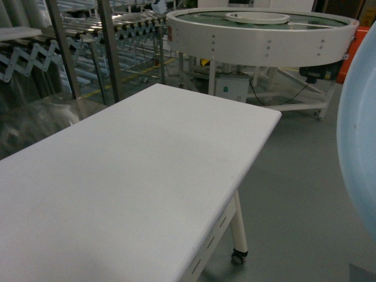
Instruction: Place blue tray on left shelf second layer neatly
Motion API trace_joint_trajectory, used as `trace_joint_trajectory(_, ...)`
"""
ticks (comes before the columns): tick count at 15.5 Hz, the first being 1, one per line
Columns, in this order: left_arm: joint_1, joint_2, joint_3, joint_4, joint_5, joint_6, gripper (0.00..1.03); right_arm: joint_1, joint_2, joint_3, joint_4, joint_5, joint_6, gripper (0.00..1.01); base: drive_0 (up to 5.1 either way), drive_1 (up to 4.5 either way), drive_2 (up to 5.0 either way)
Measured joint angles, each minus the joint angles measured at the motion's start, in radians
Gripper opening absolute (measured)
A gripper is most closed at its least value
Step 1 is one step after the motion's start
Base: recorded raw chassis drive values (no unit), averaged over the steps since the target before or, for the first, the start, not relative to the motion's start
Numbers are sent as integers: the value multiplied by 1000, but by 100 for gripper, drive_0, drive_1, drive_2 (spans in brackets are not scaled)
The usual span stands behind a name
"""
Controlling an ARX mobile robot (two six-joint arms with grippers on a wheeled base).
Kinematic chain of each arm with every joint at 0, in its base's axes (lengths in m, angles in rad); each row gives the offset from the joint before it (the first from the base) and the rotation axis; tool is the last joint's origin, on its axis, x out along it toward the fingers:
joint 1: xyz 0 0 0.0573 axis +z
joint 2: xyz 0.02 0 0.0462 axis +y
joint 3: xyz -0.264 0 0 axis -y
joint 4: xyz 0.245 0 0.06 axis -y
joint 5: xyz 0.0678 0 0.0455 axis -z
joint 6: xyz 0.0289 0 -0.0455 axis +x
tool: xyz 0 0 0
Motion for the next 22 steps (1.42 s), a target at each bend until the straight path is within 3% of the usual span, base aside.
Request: trace_joint_trajectory(22, 0, 0, 0, -1, 0, 0, 98, 0, 0, 0, -1, 0, 0, 2, -161, -142, -179)
